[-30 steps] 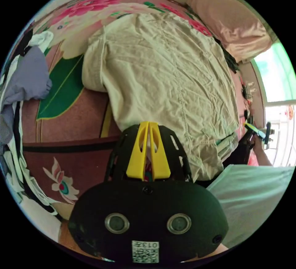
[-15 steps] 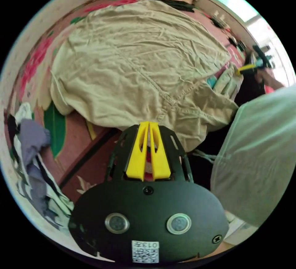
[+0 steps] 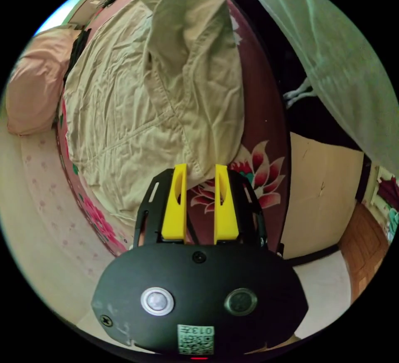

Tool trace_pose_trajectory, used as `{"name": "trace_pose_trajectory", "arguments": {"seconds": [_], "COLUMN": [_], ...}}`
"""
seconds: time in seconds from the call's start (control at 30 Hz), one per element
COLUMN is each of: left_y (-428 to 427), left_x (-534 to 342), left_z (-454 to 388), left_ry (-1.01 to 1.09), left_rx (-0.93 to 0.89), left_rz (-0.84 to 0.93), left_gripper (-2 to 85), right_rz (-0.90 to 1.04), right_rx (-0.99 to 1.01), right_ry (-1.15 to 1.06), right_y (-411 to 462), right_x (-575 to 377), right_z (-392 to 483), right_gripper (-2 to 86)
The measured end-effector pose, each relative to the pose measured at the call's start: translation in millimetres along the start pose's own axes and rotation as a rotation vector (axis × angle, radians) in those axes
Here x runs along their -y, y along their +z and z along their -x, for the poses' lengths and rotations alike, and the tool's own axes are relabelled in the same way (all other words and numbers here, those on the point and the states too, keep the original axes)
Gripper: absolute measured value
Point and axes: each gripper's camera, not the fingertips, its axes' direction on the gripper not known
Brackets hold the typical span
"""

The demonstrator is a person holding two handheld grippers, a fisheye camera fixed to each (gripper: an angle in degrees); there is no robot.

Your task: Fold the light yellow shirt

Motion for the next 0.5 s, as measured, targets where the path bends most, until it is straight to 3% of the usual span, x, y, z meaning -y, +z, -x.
{"name": "trace_pose_trajectory", "arguments": {"seconds": [0.27,0.33,0.43,0.5], "left_y": [6,9,5,-4], "left_x": [-7,-3,-10,-35], "left_z": [12,26,76,122], "left_ry": [0.181,0.169,-0.047,-0.150], "left_rx": [0.040,-0.081,-0.281,-0.481], "left_rz": [-0.007,0.019,-0.008,-0.109], "left_gripper": [9.5,5.2,2.2,1.3], "right_rz": [-0.099,-0.113,-0.164,-0.231], "right_rx": [0.075,0.088,0.141,0.204], "right_ry": [0.064,0.071,0.059,0.028], "right_y": [1,3,1,-7], "right_x": [-27,-31,-33,-28], "right_z": [-32,-37,-37,-32], "right_gripper": [0.8,0.9,1.1,1.3]}}
